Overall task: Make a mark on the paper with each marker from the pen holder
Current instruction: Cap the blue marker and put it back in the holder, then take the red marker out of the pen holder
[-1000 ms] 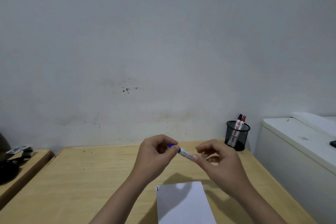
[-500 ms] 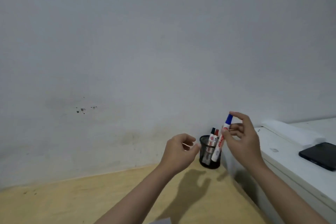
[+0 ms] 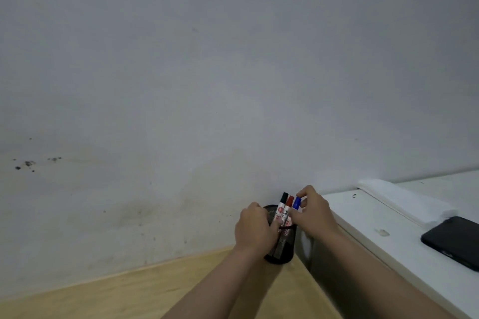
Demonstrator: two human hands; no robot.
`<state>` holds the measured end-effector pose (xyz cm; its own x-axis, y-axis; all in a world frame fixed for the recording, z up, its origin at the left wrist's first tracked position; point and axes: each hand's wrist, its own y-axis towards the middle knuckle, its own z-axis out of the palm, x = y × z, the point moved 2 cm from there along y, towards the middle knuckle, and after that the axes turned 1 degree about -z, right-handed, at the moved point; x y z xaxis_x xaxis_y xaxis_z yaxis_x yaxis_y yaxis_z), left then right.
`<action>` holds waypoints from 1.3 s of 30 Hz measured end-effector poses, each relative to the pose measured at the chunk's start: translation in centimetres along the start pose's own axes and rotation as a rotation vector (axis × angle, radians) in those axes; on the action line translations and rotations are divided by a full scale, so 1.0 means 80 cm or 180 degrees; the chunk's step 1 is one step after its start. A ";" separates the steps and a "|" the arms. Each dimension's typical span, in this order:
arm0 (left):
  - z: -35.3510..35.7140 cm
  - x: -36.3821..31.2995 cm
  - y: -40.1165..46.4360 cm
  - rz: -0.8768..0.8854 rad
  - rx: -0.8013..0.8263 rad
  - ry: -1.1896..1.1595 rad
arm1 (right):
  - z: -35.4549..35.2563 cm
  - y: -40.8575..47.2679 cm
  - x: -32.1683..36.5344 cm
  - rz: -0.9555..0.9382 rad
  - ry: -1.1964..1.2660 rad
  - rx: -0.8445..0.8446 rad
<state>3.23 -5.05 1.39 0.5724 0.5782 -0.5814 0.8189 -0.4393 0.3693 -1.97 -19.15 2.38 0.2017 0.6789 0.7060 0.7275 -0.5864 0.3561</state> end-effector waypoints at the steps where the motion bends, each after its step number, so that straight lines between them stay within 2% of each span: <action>1: 0.002 0.001 0.001 0.0000 -0.0035 -0.0080 | 0.002 0.005 -0.002 -0.0043 -0.0133 0.0007; 6: 0.001 0.001 -0.003 0.0063 -0.0238 -0.0363 | 0.005 0.027 0.004 -0.0112 -0.1071 0.0244; 10: -0.001 0.002 -0.004 0.0068 -0.0284 -0.0460 | 0.007 0.030 0.020 -0.0230 -0.1271 -0.0059; 16: -0.004 0.000 -0.012 0.0006 -0.0231 -0.0552 | -0.016 0.005 0.057 -0.0423 -0.0279 -0.0179; 19: -0.027 -0.006 -0.031 -0.0329 -0.0378 -0.1440 | -0.046 -0.037 0.085 -0.0685 0.0557 -0.0512; 24: -0.083 -0.031 -0.084 -0.1030 0.0433 -0.3073 | -0.082 -0.143 0.115 -0.1062 0.1500 -0.0840; 28: -0.137 -0.046 -0.127 -0.1151 0.0629 -0.3775 | -0.075 -0.216 0.123 -0.1197 0.1816 -0.0765; 30: -0.162 -0.048 -0.148 -0.1065 0.0567 -0.3824 | -0.067 -0.242 0.127 -0.1223 0.1856 -0.0669; 35: -0.221 -0.038 -0.190 -0.0944 0.0042 -0.3625 | -0.064 -0.283 0.155 -0.1416 0.1447 -0.0433; 37: -0.241 -0.028 -0.206 -0.0713 -0.0006 -0.3355 | -0.066 -0.287 0.172 -0.1188 0.1642 -0.0492; 39: -0.257 -0.018 -0.223 -0.0309 0.0180 -0.3032 | -0.063 -0.290 0.191 -0.0899 0.2009 -0.0407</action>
<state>-11.31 16.07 10.56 0.2075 -0.1771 -0.9621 0.8435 -0.4658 0.2676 -19.05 2.61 8.01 -0.4311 0.4494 0.7824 0.6053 -0.4990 0.6202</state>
